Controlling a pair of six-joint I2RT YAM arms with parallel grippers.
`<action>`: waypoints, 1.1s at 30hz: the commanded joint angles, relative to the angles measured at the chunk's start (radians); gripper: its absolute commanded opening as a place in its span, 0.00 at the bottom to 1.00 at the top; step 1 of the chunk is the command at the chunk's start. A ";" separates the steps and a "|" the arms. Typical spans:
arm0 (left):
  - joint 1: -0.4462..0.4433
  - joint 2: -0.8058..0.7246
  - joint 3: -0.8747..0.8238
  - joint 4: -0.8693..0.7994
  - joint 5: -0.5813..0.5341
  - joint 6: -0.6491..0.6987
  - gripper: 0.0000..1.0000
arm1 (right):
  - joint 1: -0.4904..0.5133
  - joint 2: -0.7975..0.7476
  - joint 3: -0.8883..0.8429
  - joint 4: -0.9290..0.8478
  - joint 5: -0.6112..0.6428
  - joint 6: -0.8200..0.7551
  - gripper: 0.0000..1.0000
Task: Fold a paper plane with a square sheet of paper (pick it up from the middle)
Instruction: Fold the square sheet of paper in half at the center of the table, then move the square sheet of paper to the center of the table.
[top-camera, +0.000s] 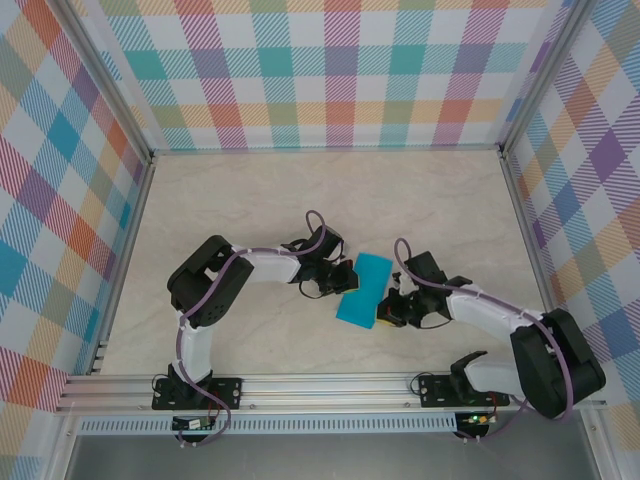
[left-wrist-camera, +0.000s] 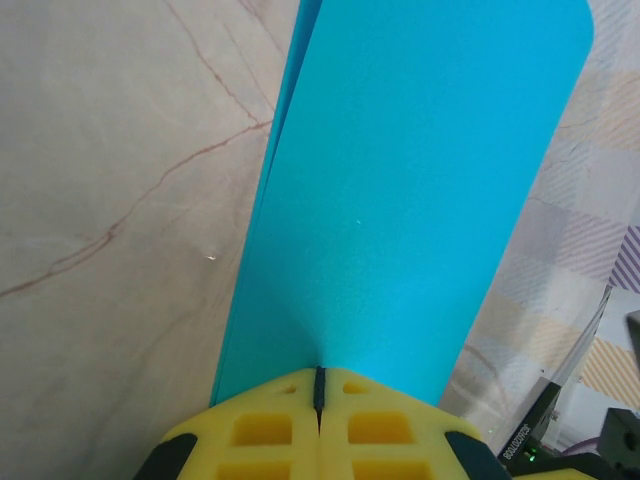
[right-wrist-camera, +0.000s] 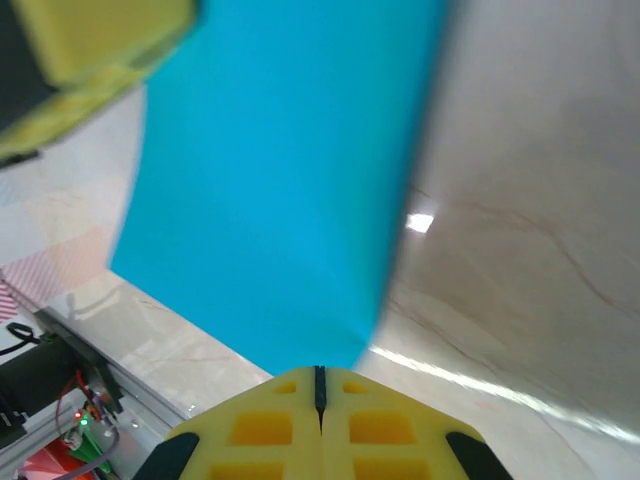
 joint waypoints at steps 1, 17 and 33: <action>-0.003 0.118 -0.070 -0.232 -0.175 -0.006 0.00 | 0.038 0.088 0.057 0.069 -0.037 -0.002 0.00; -0.002 0.128 -0.079 -0.226 -0.180 -0.007 0.00 | 0.078 0.028 -0.090 -0.093 0.049 -0.042 0.00; 0.056 0.002 0.020 -0.376 -0.243 0.135 0.00 | 0.073 -0.047 0.268 -0.260 0.304 -0.077 0.04</action>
